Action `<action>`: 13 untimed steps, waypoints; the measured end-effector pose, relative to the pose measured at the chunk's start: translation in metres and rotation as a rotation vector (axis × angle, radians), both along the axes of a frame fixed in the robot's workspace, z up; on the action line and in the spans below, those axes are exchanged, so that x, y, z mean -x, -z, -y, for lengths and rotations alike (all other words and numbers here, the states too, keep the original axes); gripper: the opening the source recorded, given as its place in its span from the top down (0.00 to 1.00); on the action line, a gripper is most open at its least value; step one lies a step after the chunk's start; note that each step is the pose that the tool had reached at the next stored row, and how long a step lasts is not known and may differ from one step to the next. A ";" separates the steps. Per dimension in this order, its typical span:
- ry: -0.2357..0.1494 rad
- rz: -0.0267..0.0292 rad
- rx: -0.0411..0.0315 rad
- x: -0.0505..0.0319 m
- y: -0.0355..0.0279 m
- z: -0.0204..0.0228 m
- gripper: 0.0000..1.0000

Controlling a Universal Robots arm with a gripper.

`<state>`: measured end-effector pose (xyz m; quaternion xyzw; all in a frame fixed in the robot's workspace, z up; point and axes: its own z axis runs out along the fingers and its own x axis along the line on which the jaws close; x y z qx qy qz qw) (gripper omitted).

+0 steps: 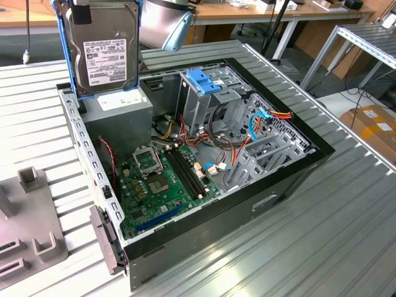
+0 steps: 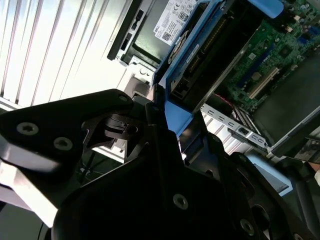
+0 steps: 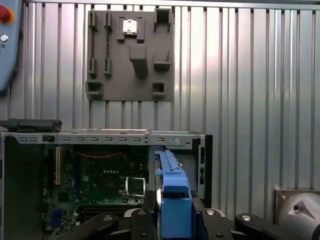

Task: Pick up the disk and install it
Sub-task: 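Pick up the disk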

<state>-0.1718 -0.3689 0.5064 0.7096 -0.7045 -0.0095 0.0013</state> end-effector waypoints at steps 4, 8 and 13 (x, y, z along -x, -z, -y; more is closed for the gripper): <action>0.000 0.0000 0.0000 -0.0195 0.0000 0.0000 0.64; 0.000 0.0000 0.0001 -0.0309 0.0000 0.0000 0.64; 0.000 0.0000 0.0001 -0.0728 0.0000 0.0000 0.64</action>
